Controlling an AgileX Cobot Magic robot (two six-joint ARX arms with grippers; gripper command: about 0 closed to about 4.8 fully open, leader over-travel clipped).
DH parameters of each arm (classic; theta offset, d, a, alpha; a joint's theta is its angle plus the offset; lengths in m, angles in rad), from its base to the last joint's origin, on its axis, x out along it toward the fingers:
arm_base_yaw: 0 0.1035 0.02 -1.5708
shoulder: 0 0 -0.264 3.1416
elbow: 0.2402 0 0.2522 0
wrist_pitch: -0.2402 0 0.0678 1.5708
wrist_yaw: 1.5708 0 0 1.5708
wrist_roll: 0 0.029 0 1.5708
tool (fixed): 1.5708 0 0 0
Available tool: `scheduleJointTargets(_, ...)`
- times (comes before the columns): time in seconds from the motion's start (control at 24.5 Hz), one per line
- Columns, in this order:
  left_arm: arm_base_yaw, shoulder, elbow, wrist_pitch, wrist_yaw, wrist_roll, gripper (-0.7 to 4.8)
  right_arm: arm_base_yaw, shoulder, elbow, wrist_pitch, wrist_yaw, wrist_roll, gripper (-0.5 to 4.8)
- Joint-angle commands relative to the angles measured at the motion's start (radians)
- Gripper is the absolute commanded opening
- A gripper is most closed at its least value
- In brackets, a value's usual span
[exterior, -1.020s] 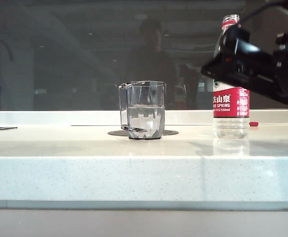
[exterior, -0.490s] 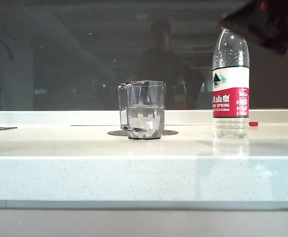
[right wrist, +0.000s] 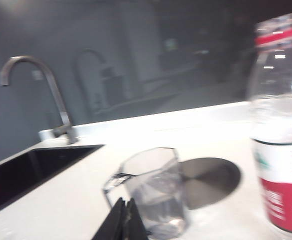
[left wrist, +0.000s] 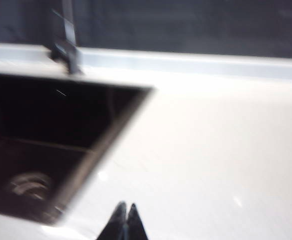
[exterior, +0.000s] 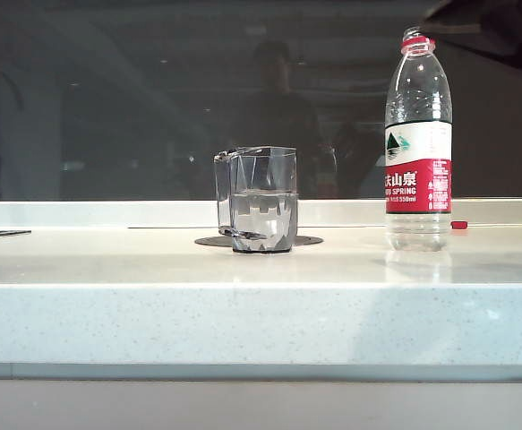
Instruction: Pick up the mineral water bottle on the table and pour water into the mug until it's half full.
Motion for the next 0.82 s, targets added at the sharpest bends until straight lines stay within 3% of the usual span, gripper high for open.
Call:
scheduleJointTargets(0.04, -0.001, 0.001, 0.003, -0.075, 0.088, -0.003, -0.04, 0.105, -0.052, 0.004, -0.008, 0.192, -0.125, -0.05)
scheduleJointTargets(0.2, -0.002, 0.001, 0.003, -0.026, 0.088, -0.003, -0.04, 0.147, -0.087, 0.004, -0.008, 0.282, -0.164, -0.05)
scheduleJointTargets(0.33, -0.006, 0.0, 0.003, 0.031, 0.088, -0.003, -0.04, 0.151, -0.114, 0.004, -0.009, 0.284, -0.173, -0.05)
scheduleJointTargets(0.82, -0.035, 0.0, 0.003, 0.032, 0.103, -0.003, -0.04, 0.152, -0.122, 0.004, -0.012, 0.292, -0.285, -0.05)
